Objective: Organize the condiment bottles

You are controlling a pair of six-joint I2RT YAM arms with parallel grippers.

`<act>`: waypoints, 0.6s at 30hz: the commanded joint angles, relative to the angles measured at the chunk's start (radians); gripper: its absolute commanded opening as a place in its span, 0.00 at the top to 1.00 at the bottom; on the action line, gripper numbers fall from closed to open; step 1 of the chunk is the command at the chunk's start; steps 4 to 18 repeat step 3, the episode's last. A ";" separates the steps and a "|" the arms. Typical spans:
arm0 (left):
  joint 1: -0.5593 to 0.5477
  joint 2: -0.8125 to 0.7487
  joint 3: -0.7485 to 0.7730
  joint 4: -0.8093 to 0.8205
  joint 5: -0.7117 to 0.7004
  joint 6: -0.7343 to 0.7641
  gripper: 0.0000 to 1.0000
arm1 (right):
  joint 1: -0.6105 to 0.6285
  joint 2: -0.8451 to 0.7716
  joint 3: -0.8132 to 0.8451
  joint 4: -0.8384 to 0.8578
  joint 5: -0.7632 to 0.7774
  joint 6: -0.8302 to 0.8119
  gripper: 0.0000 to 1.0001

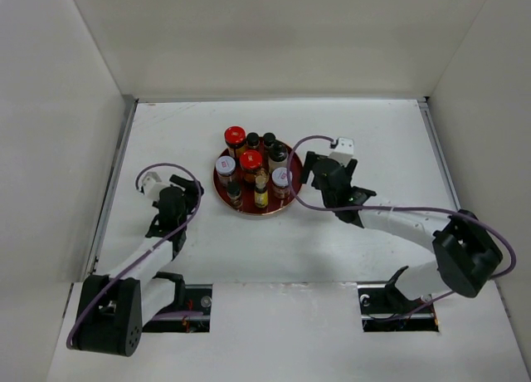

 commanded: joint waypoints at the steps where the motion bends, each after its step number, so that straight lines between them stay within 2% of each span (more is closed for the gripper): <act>1: -0.013 -0.016 0.044 -0.016 -0.015 0.007 0.38 | 0.006 -0.054 -0.004 0.020 0.028 0.024 0.00; 18: -0.027 -0.027 0.043 -0.013 -0.021 0.015 0.36 | 0.006 -0.072 -0.017 0.038 0.020 0.024 0.00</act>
